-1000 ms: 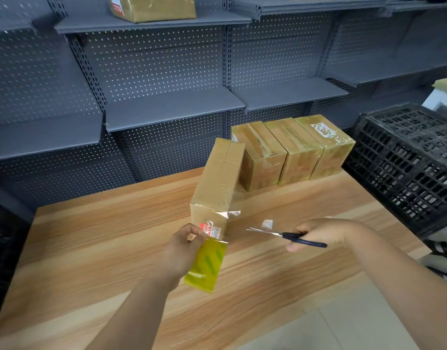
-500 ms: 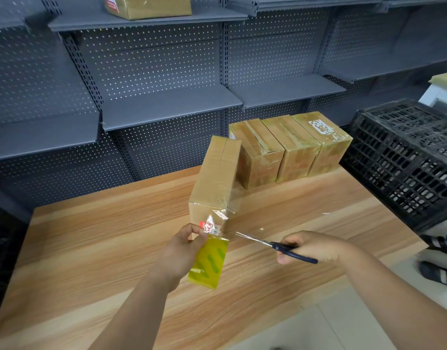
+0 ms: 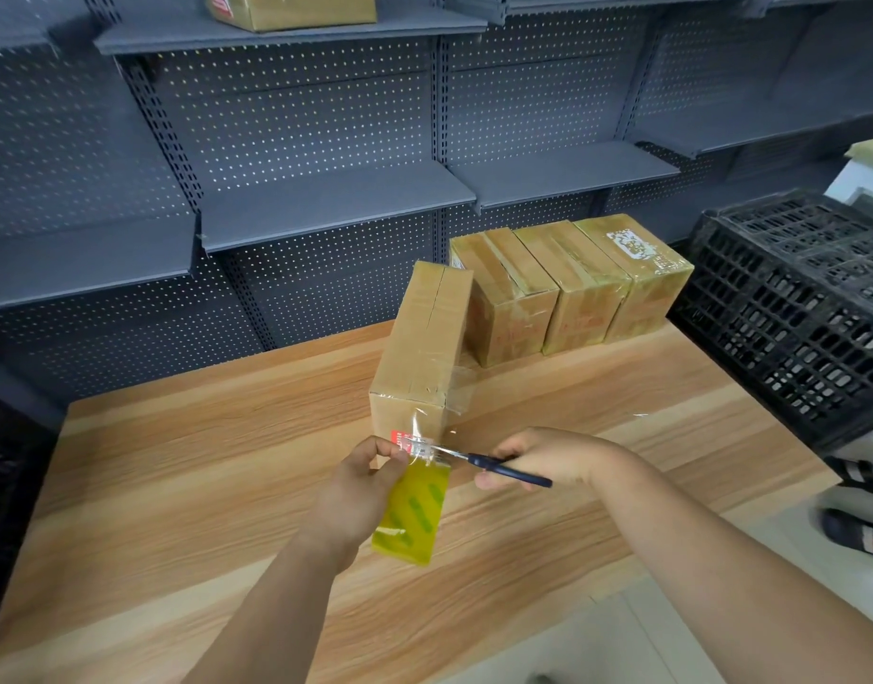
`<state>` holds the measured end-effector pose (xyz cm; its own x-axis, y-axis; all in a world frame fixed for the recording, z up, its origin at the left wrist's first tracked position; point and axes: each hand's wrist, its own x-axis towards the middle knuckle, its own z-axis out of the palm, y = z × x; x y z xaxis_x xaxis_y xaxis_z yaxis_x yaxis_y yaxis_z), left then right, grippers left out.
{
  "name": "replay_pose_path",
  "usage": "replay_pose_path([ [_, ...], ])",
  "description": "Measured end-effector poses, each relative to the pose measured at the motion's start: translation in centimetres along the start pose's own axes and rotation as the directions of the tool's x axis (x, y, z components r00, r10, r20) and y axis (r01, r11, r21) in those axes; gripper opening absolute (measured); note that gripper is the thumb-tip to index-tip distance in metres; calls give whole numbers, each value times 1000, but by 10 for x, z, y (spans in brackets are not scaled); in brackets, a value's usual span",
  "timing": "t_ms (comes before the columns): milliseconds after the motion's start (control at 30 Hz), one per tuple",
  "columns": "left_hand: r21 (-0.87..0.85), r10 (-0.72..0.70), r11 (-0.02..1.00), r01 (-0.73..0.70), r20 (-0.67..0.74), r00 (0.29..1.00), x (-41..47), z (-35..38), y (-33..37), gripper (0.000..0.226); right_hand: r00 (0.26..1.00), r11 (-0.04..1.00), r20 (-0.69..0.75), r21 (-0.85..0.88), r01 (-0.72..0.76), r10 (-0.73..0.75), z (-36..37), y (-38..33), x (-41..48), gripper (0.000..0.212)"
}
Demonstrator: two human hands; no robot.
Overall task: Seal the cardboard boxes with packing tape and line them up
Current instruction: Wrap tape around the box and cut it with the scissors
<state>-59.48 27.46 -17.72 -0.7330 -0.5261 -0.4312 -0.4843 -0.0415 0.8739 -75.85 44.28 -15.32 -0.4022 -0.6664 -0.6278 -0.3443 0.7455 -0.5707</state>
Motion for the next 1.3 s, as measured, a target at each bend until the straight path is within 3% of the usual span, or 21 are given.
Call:
replay_pose_path([
  [133, -15, -11, 1000, 11, -9, 1000, 0, 0, 1, 15, 1000, 1000, -3, -8, -5, 5, 0, -7, 1, 26],
  [500, -33, -53, 998, 51, -76, 996, 2, -1, 1, 17, 999, 1000, -44, 4, 0, 0, 2, -7, 9, 31],
  [633, -39, -65, 997, 61, -86, 994, 3, -5, 3, 17, 998, 1000, -68, -26, 10, -12, 2, -11, 10, 45],
  [933, 143, -68, 987, 70, -20, 998, 5, -22, -8, 15, 994, 990, -102, -133, -49, 35, -21, -10, 1, 46],
  [1067, 133, -80, 988, 78, 12, 997, 9, -28, -7, 16, 995, 982, -101, -184, -41, 23, -18, -13, -3, 48],
  [1300, 222, -22, 975, 18, 12, 1000, 22, -35, -3, 15, 999, 948, -4, -317, -44, 45, -12, -23, -13, 51],
])
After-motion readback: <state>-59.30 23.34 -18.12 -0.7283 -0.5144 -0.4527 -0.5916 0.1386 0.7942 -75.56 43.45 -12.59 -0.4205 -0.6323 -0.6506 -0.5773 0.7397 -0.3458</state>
